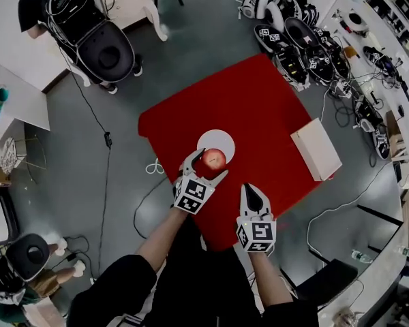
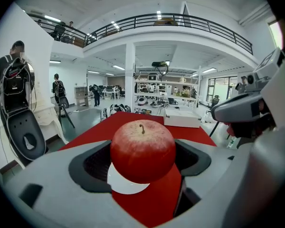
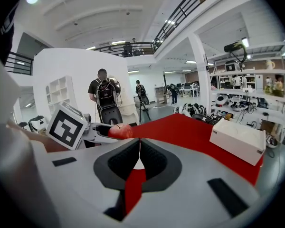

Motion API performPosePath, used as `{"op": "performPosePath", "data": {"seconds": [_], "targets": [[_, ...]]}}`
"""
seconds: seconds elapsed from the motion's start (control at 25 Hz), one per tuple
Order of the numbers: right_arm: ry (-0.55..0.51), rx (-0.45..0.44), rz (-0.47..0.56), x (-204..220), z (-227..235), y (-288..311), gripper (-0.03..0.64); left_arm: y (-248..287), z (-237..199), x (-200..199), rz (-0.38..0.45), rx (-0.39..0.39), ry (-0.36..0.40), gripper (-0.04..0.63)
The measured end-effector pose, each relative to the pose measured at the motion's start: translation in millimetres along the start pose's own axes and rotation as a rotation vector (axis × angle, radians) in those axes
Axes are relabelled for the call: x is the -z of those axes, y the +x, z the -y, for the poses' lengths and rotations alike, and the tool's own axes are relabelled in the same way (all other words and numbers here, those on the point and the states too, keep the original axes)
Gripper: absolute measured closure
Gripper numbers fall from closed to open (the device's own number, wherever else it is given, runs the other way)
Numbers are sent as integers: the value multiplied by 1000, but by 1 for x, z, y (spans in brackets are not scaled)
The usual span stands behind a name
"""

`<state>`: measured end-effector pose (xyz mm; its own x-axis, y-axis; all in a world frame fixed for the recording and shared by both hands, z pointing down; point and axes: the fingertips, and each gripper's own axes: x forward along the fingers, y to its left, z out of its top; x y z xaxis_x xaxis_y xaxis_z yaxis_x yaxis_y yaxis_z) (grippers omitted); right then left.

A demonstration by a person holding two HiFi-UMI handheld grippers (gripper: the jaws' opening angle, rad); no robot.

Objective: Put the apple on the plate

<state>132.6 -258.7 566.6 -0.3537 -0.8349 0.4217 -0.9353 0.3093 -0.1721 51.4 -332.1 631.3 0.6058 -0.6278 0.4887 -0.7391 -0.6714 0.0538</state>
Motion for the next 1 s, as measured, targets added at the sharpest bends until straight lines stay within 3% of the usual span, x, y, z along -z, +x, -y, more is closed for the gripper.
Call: {"op": "performPosePath", "data": {"seconds": [0.4,1.0], "targets": [[13,67,-34,17,37,-9,606,57,-5,15,-9,17,0,190],[35,110,-83,38,63,-21,606,110,-29,39,-46,-36,-12,190]]}}
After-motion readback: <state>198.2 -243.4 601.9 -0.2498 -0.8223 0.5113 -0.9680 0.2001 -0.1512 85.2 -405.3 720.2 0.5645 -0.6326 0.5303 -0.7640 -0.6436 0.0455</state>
